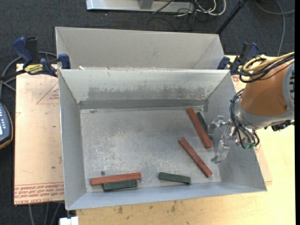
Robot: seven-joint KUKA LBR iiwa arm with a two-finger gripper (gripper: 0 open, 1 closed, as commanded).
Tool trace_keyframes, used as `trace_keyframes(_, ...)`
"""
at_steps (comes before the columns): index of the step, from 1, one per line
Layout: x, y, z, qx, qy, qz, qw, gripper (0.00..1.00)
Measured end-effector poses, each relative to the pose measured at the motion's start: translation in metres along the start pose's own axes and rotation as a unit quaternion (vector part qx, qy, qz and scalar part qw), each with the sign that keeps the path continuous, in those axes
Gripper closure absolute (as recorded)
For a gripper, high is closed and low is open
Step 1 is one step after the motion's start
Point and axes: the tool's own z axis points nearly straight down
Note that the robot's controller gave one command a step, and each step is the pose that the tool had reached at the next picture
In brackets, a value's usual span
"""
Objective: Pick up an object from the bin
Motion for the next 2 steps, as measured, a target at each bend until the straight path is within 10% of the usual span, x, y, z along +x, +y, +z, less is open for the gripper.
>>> trace_keyframes(1, 0.0228, 0.0364, 0.0596, -0.001, -0.0003, 0.018, 0.9998, 0.0)
trace_keyframes(2, 0.0203, 0.0342, 0.0564, 0.0, -0.0043, 0.018, 0.9998, 1.0)
